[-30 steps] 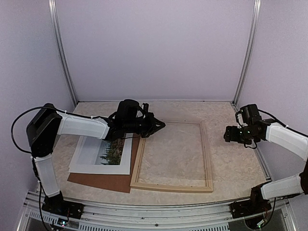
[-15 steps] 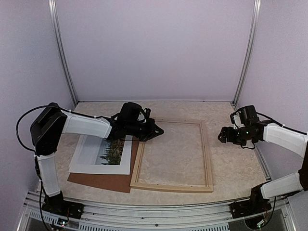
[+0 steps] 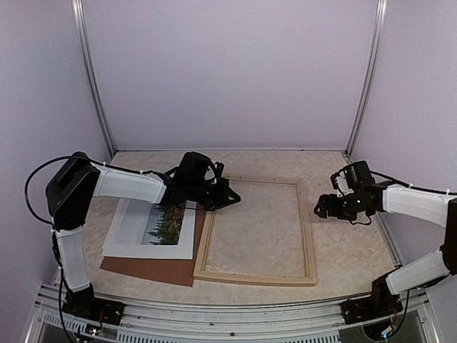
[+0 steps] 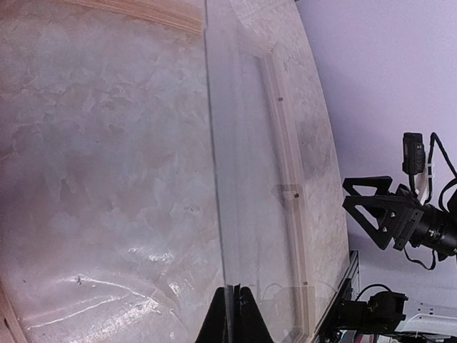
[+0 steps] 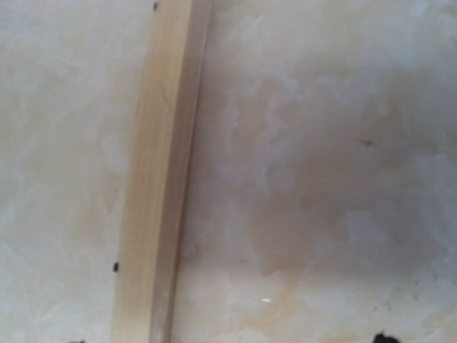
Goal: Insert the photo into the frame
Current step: Place the glass panel in the frame body.
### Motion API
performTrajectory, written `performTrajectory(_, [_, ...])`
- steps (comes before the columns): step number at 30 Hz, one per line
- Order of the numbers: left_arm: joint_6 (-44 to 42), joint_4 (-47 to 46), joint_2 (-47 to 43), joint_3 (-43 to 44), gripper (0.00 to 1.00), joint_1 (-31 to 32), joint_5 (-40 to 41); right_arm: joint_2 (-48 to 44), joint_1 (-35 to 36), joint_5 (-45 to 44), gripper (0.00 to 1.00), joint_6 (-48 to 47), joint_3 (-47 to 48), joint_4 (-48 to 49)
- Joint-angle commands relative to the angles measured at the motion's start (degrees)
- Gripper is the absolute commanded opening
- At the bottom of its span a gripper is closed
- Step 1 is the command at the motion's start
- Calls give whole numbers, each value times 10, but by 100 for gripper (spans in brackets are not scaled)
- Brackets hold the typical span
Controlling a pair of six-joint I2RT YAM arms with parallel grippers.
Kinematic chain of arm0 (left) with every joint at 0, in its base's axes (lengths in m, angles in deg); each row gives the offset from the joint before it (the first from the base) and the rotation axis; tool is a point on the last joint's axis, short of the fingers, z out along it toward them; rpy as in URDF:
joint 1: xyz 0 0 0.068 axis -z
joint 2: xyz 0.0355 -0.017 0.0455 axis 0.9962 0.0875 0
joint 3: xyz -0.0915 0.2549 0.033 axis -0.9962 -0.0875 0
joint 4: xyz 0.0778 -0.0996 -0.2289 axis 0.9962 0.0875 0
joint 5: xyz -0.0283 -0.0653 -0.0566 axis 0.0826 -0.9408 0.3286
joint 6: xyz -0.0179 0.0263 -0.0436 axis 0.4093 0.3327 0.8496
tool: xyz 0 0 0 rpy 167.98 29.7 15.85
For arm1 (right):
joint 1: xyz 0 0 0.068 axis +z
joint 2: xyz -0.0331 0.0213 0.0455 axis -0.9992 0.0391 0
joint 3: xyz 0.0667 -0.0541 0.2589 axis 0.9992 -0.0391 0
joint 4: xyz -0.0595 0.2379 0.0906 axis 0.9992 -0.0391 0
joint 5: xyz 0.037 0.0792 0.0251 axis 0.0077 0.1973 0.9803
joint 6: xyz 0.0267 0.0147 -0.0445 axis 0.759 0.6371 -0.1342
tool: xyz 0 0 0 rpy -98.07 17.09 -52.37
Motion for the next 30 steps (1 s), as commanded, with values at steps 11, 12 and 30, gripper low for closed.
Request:
performTrajectory(11, [-25, 9, -5, -1, 0, -7, 34, 14, 17, -8, 86, 7, -4, 13])
performTrajectory(12, [-24, 8, -6, -3, 0, -7, 34, 15, 17, -10, 86, 7, -4, 13])
performTrajectory(30, [-32, 20, -9, -9, 0, -8, 32, 17, 17, -12, 86, 6, 0, 10])
